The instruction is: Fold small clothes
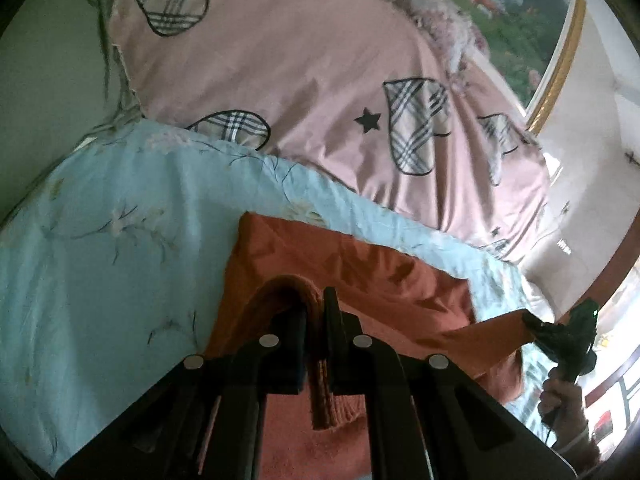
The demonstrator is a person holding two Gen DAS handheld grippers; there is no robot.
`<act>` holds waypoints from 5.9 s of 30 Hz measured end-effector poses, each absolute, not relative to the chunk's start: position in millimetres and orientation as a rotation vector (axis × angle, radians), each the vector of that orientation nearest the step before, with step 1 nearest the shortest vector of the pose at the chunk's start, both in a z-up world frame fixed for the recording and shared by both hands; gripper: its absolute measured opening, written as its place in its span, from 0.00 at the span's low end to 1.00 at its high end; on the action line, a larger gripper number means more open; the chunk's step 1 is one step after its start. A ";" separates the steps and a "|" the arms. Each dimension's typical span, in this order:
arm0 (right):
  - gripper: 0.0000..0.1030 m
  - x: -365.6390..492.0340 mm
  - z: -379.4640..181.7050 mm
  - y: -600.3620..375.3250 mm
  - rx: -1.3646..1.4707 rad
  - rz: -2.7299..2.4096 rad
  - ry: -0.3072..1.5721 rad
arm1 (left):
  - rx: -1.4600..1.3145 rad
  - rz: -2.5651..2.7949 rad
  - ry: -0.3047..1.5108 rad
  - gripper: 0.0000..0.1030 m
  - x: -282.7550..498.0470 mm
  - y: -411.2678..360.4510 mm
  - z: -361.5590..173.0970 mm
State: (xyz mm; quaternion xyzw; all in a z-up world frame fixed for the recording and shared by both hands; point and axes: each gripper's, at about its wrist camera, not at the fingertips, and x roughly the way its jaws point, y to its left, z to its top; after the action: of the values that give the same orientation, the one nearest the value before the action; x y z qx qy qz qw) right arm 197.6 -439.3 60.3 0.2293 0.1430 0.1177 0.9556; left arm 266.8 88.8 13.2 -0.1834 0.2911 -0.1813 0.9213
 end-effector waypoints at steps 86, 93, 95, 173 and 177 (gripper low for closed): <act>0.58 105.1 -26.3 -326.5 0.493 0.347 0.358 | -0.585 -0.063 0.632 0.17 240.5 63.4 -79.3; 0.58 147.0 -1.8 -358.8 0.533 0.440 0.416 | -0.319 -0.215 0.520 0.07 216.9 -15.8 -17.4; 0.60 165.6 2.4 -362.8 0.550 0.477 0.453 | -0.225 -0.296 0.513 0.07 211.2 -54.5 -11.2; 0.37 229.9 -7.1 -443.7 0.495 0.349 0.590 | -0.387 -0.498 0.921 0.85 304.7 -109.6 -84.4; 0.29 213.9 1.5 -430.7 0.494 0.365 0.547 | -0.357 -0.604 0.955 0.52 318.5 -131.8 -93.3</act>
State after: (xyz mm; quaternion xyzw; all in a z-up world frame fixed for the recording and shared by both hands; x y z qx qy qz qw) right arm 213.9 -430.7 1.5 0.2402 0.2657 0.1776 0.9166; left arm 318.5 -131.8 -93.3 -0.1681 0.4500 -0.2845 0.8296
